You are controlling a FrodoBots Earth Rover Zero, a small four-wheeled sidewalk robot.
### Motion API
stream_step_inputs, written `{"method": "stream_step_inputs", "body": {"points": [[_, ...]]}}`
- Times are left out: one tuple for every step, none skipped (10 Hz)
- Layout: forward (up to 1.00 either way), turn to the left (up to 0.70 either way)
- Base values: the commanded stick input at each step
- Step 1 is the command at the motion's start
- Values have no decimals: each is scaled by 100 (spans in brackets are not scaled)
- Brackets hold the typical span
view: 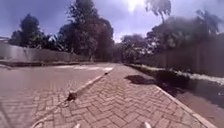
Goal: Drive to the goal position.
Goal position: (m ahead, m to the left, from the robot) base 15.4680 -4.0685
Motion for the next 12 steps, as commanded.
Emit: {"method": "stream_step_inputs", "body": {"points": [[70, -32], [70, -15], [70, 0], [70, 0], [70, 0], [70, 0], [70, 0], [70, 0], [70, 0], [70, 0], [70, 0], [70, 0]]}}
